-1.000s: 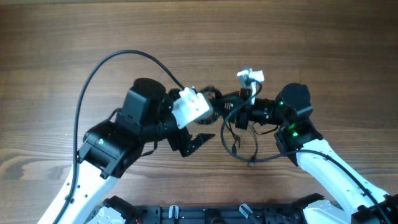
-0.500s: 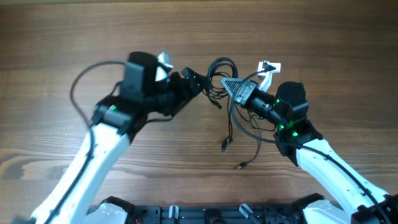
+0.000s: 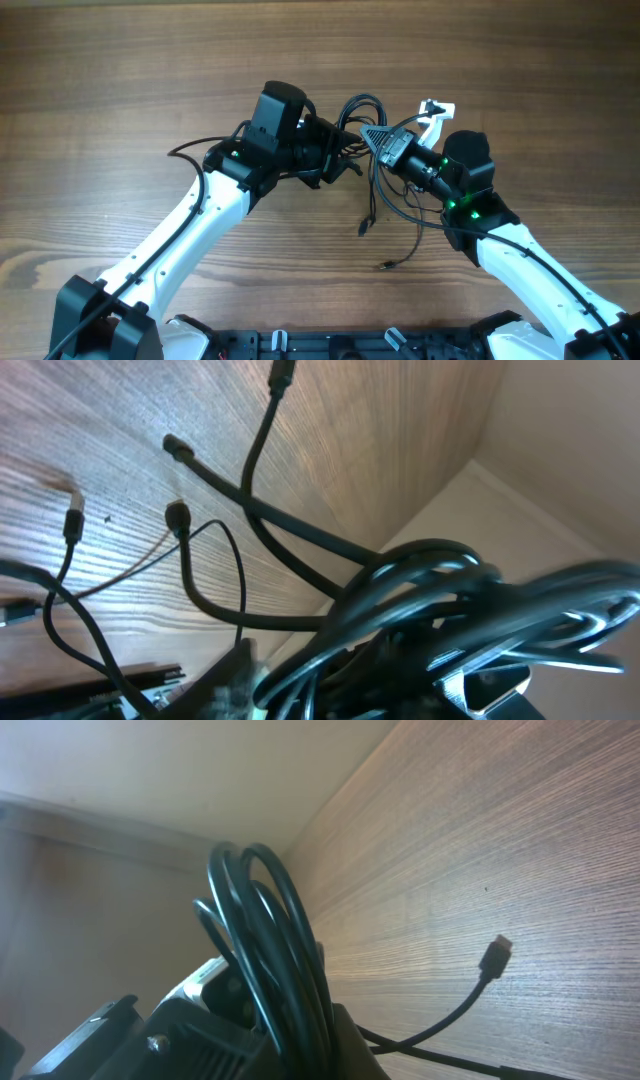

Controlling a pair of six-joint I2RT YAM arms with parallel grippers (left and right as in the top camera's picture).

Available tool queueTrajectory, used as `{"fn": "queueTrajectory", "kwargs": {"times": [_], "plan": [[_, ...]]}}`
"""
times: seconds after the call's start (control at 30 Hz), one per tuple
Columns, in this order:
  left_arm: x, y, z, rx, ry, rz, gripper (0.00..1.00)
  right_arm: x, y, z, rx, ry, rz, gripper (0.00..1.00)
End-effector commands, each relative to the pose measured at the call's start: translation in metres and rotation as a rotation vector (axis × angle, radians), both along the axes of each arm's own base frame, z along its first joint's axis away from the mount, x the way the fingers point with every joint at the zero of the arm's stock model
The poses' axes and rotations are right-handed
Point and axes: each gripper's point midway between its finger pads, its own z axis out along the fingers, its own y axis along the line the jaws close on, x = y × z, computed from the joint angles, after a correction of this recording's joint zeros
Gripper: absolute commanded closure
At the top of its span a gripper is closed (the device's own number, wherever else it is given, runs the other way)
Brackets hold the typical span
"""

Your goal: Untangle cables

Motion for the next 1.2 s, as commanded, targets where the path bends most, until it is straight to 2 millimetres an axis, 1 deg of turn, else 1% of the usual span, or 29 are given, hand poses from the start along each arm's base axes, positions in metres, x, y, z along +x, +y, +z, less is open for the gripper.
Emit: {"fn": "queueTrajectory", "kwargs": {"times": [0.0, 0.07, 0.1, 0.13, 0.17, 0.2, 0.23, 0.27, 0.3, 0.33, 0.4, 0.47, 0.53, 0.57, 0.6, 0.63, 0.7, 0.73, 0.77, 0.8, 0.83, 0.87, 0.9, 0.93, 0.97, 1.0, 1.07, 1.13, 1.17], "plan": [[0.006, 0.001, -0.009, 0.020, 0.026, 0.045, 0.69, -0.001, 0.005, 0.000, 0.003, -0.001, 0.023, 0.96], [0.010, 0.002, -0.019, 0.054, 0.025, 0.056, 0.96, -0.001, 0.005, 0.000, 0.011, 0.008, 0.019, 0.95], [0.016, 0.007, -0.022, 0.098, -0.026, 0.059, 0.96, -0.001, 0.005, -0.001, -0.002, -0.001, 0.024, 0.85], [0.022, 0.014, -0.022, 0.139, -0.092, 0.037, 0.96, -0.002, 0.005, -0.002, -0.034, -0.028, 0.039, 0.58], [0.029, 0.024, -0.019, 0.175, -0.180, -0.012, 0.96, -0.002, 0.003, -0.006, -0.072, -0.048, 0.048, 0.07], [0.034, 0.033, -0.015, 0.200, -0.244, -0.046, 0.96, -0.001, -0.003, -0.011, -0.109, -0.052, 0.046, 0.00], [0.041, 0.046, -0.008, 0.238, -0.360, -0.120, 0.96, 0.002, -0.015, -0.020, -0.170, -0.058, 0.035, 0.00], [0.047, 0.060, -0.001, 0.268, -0.446, -0.169, 0.96, 0.004, -0.025, -0.024, -0.205, -0.068, 0.030, 0.00], [0.051, 0.074, 0.006, 0.291, -0.528, -0.218, 0.96, 0.007, -0.035, -0.021, -0.240, -0.128, 0.051, 0.00], [0.053, 0.084, 0.011, 0.302, -0.583, -0.250, 0.96, 0.013, -0.048, -0.017, -0.267, -0.166, 0.029, 0.00], [0.054, 0.098, 0.024, 0.315, -0.751, -0.366, 0.96, 0.027, -0.088, -0.003, -0.266, -0.180, -0.070, 0.00], [0.051, 0.101, 0.031, 0.320, -0.905, -0.491, 0.96, 0.033, -0.112, 0.015, -0.297, -0.232, -0.117, 0.00], [0.046, 0.098, 0.036, 0.320, -1.026, -0.585, 0.96, 0.040, -0.131, 0.029, -0.417, -0.249, -0.162, 0.00], [0.044, 0.096, 0.038, 0.313, -1.055, -0.610, 0.96, 0.042, -0.145, 0.030, -0.529, -0.198, -0.197, 0.00], [0.044, 0.096, 0.038, 0.314, -1.055, -0.610, 0.96, 0.040, -0.152, 0.032, -0.620, -0.145, -0.197, 0.00], [0.044, 0.096, 0.038, 0.314, -1.055, -0.610, 0.96, 0.035, -0.153, 0.037, -0.674, -0.118, -0.170, 0.00], [0.044, 0.096, 0.038, 0.317, -1.067, -0.618, 0.96, 0.026, -0.140, 0.046, -0.685, -0.110, -0.095, 0.00], [0.041, 0.093, 0.041, 0.304, -1.111, -0.653, 0.96, 0.019, -0.119, 0.054, -0.643, -0.158, 0.002, 0.00], [0.034, 0.087, 0.046, 0.268, -1.185, -0.708, 0.96, 0.003, -0.082, 0.069, -0.553, -0.281, 0.187, 0.00], [0.029, 0.084, 0.050, 0.249, -1.239, -0.747, 0.96, -0.007, -0.063, 0.078, -0.512, -0.367, 0.291, 0.02], [0.025, 0.081, 0.052, 0.232, -1.282, -0.776, 0.96, -0.017, -0.042, 0.088, -0.486, -0.476, 0.397, 0.10], [0.020, 0.078, 0.056, 0.200, -1.317, -0.797, 0.96, -0.022, -0.029, 0.089, -0.489, -0.533, 0.452, 0.16], [0.014, 0.075, 0.061, 0.159, -1.350, -0.815, 0.96, -0.026, -0.016, 0.087, -0.495, -0.567, 0.496, 0.18], [0.010, 0.073, 0.064, 0.129, -1.374, -0.828, 0.96, -0.029, -0.005, 0.086, -0.494, -0.584, 0.526, 0.19], [0.008, 0.072, 0.065, 0.119, -1.373, -0.829, 0.96, -0.031, 0.007, 0.083, -0.494, -0.595, 0.551, 0.21], [0.007, 0.073, 0.064, 0.116, -1.363, -0.830, 0.96, -0.032, 0.015, 0.081, -0.502, -0.598, 0.560, 0.25], [0.005, 0.073, 0.061, 0.109, -1.342, -0.831, 0.96, -0.032, 0.028, 0.074, -0.528, -0.599, 0.569, 0.37], [0.004, 0.073, 0.060, 0.105, -1.329, -0.832, 0.96, -0.036, 0.040, 0.073, -0.509, -0.593, 0.591, 0.52], [0.003, 0.073, 0.060, 0.103, -1.325, -0.832, 0.96, -0.036, 0.044, 0.072, -0.502, -0.592, 0.595, 0.57]]}}
